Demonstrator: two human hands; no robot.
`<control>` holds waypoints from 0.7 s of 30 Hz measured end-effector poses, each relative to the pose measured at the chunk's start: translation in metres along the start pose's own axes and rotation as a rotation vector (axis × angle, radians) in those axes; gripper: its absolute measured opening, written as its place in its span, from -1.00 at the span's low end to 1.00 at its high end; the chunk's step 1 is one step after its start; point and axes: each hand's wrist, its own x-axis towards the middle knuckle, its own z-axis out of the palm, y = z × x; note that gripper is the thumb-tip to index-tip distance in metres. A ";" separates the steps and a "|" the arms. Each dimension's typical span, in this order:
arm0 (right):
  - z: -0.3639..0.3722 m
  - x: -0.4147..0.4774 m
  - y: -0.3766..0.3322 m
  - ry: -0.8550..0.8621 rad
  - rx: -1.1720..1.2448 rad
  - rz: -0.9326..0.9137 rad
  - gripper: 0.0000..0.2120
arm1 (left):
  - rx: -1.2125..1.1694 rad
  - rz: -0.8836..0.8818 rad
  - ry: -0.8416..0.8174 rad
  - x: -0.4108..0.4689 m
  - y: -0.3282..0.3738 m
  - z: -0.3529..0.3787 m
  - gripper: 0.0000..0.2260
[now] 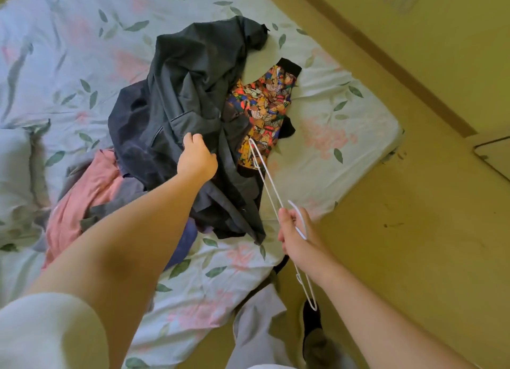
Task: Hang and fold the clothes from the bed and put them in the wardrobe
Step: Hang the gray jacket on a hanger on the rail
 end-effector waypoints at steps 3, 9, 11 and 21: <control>0.015 0.026 -0.018 0.001 0.000 -0.029 -0.60 | 0.086 0.060 0.010 0.035 -0.004 -0.011 -0.44; 0.031 0.054 -0.038 0.030 -0.080 -0.075 -0.60 | -0.058 -0.164 -0.028 0.085 -0.045 -0.024 -0.16; 0.035 0.056 -0.040 0.042 -0.094 -0.075 -0.60 | -0.046 -0.167 -0.054 0.085 -0.063 -0.026 -0.25; 0.063 0.054 -0.060 0.050 -0.159 -0.059 -0.53 | -0.491 -0.329 -0.252 0.036 -0.102 -0.002 -0.44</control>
